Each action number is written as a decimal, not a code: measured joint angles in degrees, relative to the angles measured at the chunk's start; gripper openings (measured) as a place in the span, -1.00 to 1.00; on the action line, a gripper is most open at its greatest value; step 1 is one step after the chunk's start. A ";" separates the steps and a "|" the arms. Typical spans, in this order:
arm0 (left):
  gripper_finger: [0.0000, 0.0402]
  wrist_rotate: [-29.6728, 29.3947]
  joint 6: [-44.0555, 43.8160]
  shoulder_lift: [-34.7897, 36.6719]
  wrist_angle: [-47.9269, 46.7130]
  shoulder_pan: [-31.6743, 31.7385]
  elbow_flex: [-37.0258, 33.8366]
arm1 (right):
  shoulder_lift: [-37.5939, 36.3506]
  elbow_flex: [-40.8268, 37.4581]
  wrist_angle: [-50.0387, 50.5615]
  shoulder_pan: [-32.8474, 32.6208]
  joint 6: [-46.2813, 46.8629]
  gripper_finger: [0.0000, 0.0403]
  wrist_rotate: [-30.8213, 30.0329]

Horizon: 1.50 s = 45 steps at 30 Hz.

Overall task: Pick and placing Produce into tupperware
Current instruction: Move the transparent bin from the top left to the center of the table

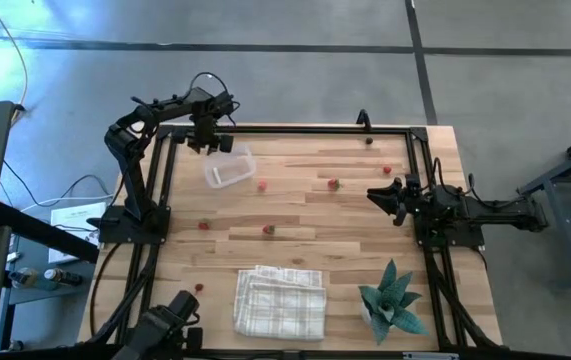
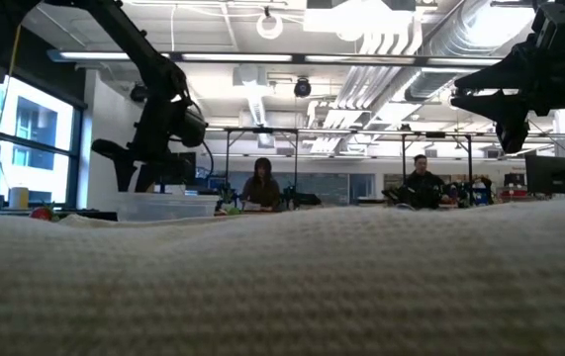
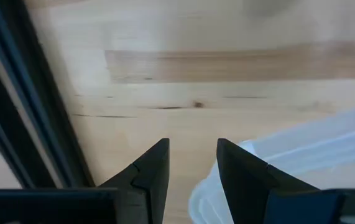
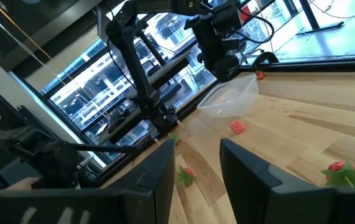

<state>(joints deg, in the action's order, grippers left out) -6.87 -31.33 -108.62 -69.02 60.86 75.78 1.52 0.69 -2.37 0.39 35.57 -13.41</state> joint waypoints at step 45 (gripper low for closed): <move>-0.98 3.09 -12.20 0.20 -18.35 -7.00 -2.35 | 0.02 0.00 0.02 0.01 -5.01 -0.42 0.11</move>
<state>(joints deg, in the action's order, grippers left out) -3.78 -43.54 -108.42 -87.37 53.86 73.43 1.54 0.69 -2.35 0.40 30.57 -13.30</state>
